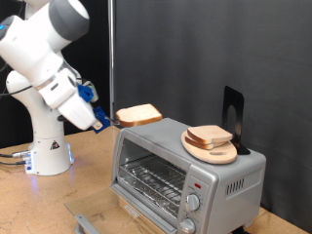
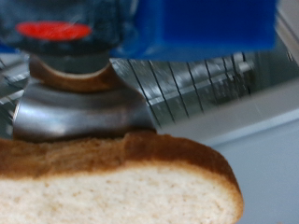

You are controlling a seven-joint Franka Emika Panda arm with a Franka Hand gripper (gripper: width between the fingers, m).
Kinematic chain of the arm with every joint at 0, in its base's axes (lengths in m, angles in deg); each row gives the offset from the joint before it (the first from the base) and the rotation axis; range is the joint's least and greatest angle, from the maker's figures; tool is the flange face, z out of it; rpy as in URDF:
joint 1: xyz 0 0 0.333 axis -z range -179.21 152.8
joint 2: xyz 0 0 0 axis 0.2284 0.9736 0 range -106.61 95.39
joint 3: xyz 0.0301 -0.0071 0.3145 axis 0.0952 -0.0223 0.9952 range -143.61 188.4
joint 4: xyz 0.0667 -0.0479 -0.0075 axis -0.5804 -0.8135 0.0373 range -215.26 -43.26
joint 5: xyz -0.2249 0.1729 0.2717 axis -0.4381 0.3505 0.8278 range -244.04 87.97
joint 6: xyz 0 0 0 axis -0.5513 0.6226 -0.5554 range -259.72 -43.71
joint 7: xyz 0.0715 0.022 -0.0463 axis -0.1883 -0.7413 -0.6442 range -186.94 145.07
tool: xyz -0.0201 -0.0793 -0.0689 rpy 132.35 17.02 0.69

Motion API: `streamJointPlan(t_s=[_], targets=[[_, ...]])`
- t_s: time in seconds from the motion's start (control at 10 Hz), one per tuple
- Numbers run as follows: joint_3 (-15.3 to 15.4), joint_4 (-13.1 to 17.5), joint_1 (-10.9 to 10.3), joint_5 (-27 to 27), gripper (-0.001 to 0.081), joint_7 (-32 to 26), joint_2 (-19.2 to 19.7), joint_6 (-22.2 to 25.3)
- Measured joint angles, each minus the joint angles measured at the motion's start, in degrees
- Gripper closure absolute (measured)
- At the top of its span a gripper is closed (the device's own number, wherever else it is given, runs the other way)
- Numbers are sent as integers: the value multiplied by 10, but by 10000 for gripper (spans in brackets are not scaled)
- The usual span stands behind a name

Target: Make a piece of toast with the oven

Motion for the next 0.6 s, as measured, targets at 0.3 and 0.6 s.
streamJointPlan(t_s=[0.3, 0.6], targets=[[-26, 38, 20, -18, 437, -31, 51, 0], [-34, 61, 27, -20, 437, -31, 80, 7]])
